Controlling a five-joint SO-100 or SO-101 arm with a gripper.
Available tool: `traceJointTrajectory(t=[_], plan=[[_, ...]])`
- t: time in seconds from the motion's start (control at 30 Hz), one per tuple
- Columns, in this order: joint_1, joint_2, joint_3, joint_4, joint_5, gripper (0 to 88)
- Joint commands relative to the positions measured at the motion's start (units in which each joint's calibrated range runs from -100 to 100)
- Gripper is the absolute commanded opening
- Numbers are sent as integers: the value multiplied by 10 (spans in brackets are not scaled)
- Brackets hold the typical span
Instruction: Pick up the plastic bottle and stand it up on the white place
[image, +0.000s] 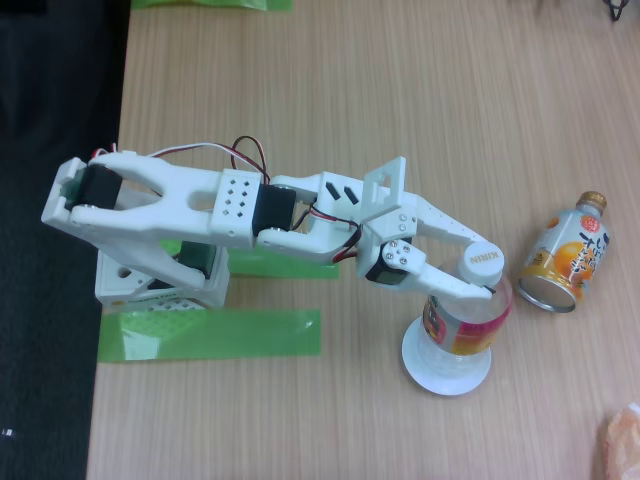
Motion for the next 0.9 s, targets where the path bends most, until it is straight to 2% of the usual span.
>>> traceJointTrajectory(t=[0.0,0.23,0.3,0.43,0.53,0.87], plan=[[1,5,-3,3,0,125],[1,4,-3,3,2,128],[1,4,-3,3,2,170],[0,3,-3,3,3,308],[0,4,-3,3,3,359],[4,0,-3,3,3,369]])
